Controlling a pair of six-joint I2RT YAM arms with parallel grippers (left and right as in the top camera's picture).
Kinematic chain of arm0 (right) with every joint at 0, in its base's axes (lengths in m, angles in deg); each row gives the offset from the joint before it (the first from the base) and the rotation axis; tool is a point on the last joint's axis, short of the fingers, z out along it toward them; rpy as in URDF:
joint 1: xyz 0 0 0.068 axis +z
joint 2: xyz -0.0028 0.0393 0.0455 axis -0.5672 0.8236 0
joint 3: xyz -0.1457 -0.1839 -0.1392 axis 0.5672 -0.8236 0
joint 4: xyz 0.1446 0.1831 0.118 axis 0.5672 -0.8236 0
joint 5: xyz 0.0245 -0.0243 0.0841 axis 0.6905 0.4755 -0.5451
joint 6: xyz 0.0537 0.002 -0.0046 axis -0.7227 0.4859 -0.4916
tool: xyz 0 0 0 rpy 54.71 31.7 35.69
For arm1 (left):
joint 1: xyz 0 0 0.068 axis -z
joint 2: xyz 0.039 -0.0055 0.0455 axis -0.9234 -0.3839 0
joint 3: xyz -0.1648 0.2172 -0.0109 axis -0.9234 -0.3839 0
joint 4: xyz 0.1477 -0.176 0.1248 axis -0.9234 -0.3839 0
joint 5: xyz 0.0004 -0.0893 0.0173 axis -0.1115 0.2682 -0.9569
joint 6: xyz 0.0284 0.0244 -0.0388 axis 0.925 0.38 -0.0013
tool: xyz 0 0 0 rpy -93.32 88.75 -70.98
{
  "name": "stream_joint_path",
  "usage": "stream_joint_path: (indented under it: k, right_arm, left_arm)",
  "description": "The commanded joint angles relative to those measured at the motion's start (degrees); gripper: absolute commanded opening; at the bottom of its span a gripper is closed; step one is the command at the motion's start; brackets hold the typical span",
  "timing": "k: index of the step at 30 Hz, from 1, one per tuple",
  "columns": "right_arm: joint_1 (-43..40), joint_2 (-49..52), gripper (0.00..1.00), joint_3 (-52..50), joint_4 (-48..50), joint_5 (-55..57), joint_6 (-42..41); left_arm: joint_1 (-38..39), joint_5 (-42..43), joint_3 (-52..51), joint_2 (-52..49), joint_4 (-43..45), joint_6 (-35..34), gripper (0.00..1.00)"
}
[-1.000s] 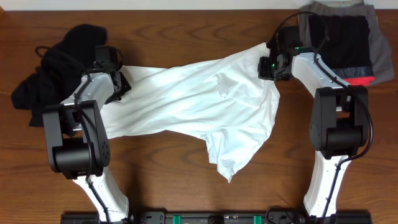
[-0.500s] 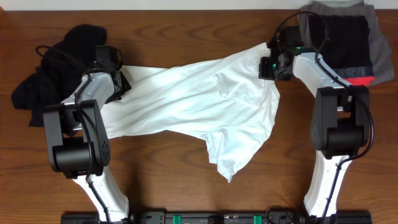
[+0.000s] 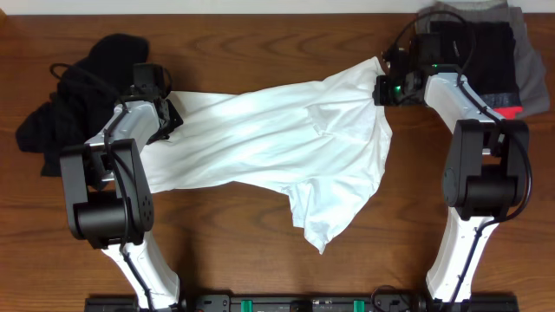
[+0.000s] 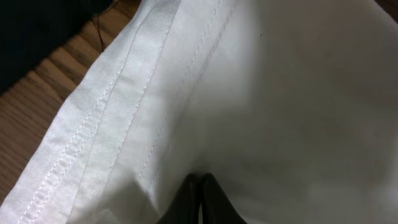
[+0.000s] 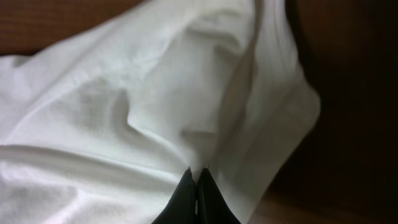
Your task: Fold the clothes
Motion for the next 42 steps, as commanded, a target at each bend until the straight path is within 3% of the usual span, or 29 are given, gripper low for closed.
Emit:
stream_joint_path:
  k: [1, 19, 33, 35, 37, 38, 42]
  right_arm:
    - [-0.44, 0.61, 0.01, 1.90, 0.66, -0.52, 3.52]
    - [-2.21, 0.61, 0.01, 7.52, -10.54, 4.70, 4.44]
    - [-3.52, 0.61, 0.02, 7.65, -6.29, 7.10, 4.46]
    - [-3.21, 0.59, 0.09, 7.74, -6.54, 6.34, 4.46]
    - [-3.08, 0.59, 0.38, 8.55, -8.00, 3.41, 4.46]
    - [-3.08, 0.59, 0.43, 9.22, -9.18, 1.36, 4.44]
    - [-2.95, 0.57, 0.45, 12.87, -16.06, -5.03, 4.42]
  left_arm:
    - [-0.46, -0.28, -0.81, -4.39, -0.96, 0.37, 0.06]
    - [-0.48, -0.31, -0.81, -4.39, -1.18, 0.39, 0.06]
    - [-0.46, -0.31, -0.81, -4.39, -1.18, 0.57, 0.06]
    - [-0.48, -0.31, -0.81, -4.39, -1.18, 0.57, 0.06]
    - [-0.46, -0.31, -0.81, -4.39, -1.18, 0.57, 0.06]
    - [-0.46, -0.31, -0.81, -4.39, -1.18, 0.57, 0.06]
    - [-0.46, -0.31, -0.81, -4.39, -1.20, 0.55, 0.06]
